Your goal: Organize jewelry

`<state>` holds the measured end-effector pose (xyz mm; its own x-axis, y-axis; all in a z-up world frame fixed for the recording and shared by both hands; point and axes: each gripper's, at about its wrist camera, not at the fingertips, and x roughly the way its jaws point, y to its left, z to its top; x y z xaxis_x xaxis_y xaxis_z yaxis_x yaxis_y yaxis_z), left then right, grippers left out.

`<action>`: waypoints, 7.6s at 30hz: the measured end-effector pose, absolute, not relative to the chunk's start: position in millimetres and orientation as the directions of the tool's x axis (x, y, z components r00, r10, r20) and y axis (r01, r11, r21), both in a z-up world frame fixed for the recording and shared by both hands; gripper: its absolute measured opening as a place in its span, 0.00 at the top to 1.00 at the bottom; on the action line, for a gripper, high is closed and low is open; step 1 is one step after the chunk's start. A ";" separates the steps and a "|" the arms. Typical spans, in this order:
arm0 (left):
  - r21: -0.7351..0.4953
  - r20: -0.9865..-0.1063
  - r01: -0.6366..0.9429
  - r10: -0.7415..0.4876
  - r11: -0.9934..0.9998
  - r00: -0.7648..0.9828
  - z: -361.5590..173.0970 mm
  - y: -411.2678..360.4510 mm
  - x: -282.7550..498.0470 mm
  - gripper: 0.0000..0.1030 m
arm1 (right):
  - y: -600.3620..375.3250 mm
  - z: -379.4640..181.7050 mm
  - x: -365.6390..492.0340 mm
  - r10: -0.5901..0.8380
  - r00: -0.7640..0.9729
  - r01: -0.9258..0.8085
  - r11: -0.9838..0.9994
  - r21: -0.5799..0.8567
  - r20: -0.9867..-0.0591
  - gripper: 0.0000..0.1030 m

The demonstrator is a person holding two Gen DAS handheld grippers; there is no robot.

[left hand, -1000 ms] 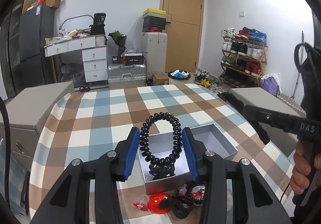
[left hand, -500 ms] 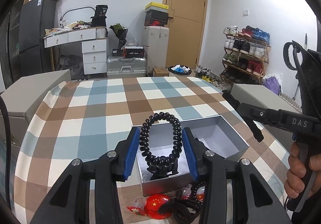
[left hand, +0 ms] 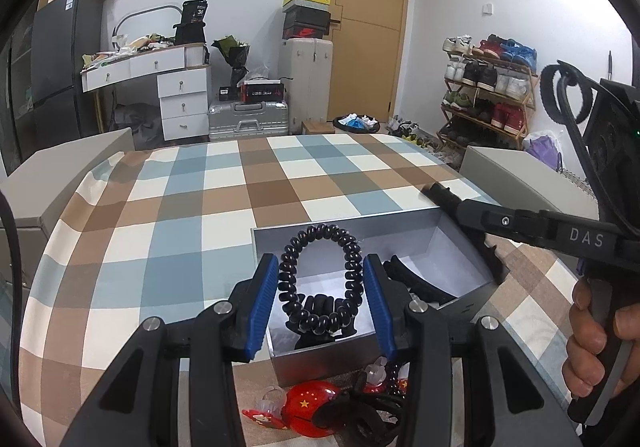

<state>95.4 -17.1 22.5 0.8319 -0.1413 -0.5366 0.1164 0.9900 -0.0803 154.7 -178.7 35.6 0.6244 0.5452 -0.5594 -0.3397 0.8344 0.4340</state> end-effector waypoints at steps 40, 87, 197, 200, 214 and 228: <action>-0.032 -0.575 0.090 -0.092 0.995 0.813 31.6 -10.2 64.3 0.02 | -181.9 36.0 112.7 0.520 0.588 -0.426 0.850 0.310 -0.619 0.03; -0.033 -0.644 0.126 -0.117 0.991 0.756 -8.5 -20.6 43.8 0.01 | -150.6 -22.4 105.9 0.602 0.319 -0.487 0.767 0.418 -0.732 0.78; -0.068 -0.502 0.204 -0.210 0.977 0.839 40.9 -24.5 57.1 0.77 | -209.2 55.2 102.2 0.660 0.576 -0.443 0.748 0.494 -0.483 0.91; -0.084 -0.486 0.195 -0.211 0.977 0.848 45.6 -22.1 61.7 0.80 | -209.5 63.6 107.1 0.654 0.594 -0.444 0.752 0.487 -0.469 0.91; -0.155 -0.581 0.249 -0.292 0.956 0.760 17.6 -17.7 45.3 0.75 | -217.0 59.3 114.7 0.633 0.610 -0.425 0.769 0.478 -0.476 0.91; -0.165 -0.658 0.386 -0.393 0.908 0.642 -1.2 -55.3 6.3 0.25 | -237.7 12.0 75.6 0.629 0.440 -0.426 0.775 0.467 -0.641 0.58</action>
